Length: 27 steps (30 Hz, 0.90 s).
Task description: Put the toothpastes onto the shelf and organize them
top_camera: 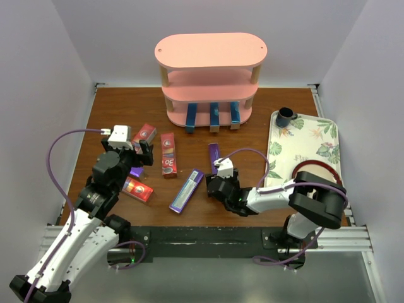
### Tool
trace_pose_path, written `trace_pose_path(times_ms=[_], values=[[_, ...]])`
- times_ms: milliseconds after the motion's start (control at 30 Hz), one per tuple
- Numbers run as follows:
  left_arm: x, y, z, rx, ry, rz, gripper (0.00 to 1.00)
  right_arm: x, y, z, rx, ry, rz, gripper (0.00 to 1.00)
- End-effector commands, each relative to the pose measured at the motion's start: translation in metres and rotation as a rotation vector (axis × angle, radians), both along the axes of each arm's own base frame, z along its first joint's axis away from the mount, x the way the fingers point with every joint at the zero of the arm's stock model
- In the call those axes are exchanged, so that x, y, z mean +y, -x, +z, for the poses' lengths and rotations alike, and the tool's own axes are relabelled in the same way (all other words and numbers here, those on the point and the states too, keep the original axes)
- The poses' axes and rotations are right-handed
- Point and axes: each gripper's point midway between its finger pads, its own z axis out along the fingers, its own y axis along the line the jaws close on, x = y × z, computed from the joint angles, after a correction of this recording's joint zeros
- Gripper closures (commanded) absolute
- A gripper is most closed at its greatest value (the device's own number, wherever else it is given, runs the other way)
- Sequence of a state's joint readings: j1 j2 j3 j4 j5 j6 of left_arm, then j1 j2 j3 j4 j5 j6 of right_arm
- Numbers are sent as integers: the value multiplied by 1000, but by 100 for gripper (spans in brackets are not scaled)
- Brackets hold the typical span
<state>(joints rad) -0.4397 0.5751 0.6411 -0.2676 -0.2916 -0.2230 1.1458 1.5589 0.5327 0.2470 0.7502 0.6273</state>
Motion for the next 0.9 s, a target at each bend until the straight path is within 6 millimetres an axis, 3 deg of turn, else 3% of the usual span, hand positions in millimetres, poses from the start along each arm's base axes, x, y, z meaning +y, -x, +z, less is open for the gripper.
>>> trace_pose_path(times_ms=[0, 200, 333, 500, 700, 867], values=[[0, -2, 8, -42, 1, -1, 4, 8, -11, 12, -63, -59, -68, 32], [-1, -2, 8, -41, 1, -5, 4, 1, -8, 20, -79, -66, -70, 54], [-3, -3, 7, -38, 2, -14, 4, 0, -5, 41, -90, -61, -31, 67], [-4, -3, 7, -37, 2, -19, 4, -6, 2, 62, -82, -28, 31, 73], [-5, -3, 7, -38, 4, -28, 4, -20, 7, 112, -92, 28, 88, 72], [-7, -3, 7, -37, 5, -34, 4, -30, -3, 170, -119, 20, 102, 70]])
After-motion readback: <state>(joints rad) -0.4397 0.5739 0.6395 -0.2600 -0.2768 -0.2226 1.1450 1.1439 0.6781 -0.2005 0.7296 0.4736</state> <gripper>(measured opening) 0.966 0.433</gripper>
